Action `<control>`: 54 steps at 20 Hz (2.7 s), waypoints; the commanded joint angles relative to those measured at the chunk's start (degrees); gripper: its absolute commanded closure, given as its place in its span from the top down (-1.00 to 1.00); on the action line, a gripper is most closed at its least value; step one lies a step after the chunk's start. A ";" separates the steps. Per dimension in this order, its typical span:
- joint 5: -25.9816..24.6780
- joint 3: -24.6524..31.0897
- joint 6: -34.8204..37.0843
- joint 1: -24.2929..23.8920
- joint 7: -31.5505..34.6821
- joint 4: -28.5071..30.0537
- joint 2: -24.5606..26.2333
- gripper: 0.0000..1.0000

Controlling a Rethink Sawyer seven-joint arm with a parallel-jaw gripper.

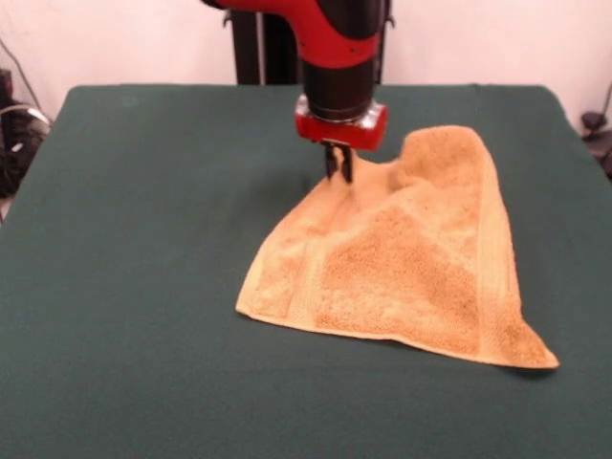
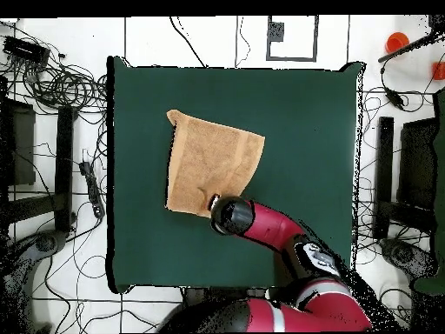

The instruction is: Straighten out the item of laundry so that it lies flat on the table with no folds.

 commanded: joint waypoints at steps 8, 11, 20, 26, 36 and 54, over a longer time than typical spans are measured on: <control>-7.33 1.51 1.65 -5.81 2.94 2.59 2.34 -1.00; -8.07 1.65 1.52 -5.73 3.50 1.91 2.94 -1.00; -9.02 1.40 2.79 -6.52 2.91 0.62 3.05 -1.00; -10.53 1.37 4.06 -8.62 1.03 -0.14 2.68 -1.00; -14.45 1.83 7.94 -12.63 -2.20 -2.06 1.14 -1.00; -21.43 3.90 11.11 -16.88 -3.40 -5.24 0.90 -1.00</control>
